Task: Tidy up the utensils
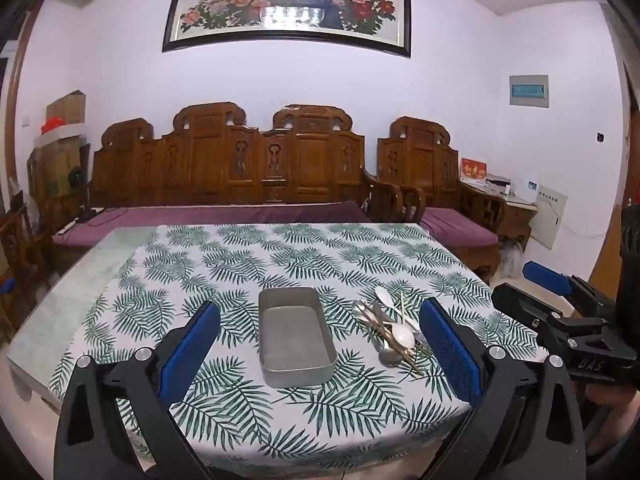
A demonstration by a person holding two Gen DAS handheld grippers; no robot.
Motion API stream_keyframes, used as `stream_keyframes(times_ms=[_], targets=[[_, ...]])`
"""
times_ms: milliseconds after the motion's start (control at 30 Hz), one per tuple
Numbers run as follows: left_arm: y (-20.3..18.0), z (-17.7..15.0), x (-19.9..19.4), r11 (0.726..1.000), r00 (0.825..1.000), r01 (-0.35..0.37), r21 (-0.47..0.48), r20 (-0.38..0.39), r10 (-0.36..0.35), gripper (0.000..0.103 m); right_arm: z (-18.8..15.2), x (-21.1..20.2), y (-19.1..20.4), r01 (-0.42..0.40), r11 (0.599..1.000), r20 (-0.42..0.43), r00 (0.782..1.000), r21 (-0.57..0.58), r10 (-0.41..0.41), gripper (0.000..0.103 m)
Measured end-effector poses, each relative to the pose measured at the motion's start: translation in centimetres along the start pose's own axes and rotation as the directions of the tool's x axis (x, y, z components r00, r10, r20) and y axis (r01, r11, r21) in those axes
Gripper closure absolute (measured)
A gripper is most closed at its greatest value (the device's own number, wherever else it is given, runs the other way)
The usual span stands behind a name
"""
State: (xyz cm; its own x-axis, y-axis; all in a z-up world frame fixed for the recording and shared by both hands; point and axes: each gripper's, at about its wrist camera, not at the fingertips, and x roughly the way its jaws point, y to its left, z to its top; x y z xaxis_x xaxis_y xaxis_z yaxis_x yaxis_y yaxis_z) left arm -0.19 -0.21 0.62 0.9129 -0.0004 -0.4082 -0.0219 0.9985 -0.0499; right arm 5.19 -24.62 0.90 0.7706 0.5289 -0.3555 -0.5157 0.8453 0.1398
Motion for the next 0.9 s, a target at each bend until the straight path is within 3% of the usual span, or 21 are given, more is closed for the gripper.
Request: stream_keyframes(times_ms=[900], targets=[[0.14,0.39,0.00,1.000,1.000,0.002,-0.008,0.009,-0.002,0.007,0.14,-0.41,0.23,-0.003,1.000,0.007,1.000,0.002,0.003,0.003]])
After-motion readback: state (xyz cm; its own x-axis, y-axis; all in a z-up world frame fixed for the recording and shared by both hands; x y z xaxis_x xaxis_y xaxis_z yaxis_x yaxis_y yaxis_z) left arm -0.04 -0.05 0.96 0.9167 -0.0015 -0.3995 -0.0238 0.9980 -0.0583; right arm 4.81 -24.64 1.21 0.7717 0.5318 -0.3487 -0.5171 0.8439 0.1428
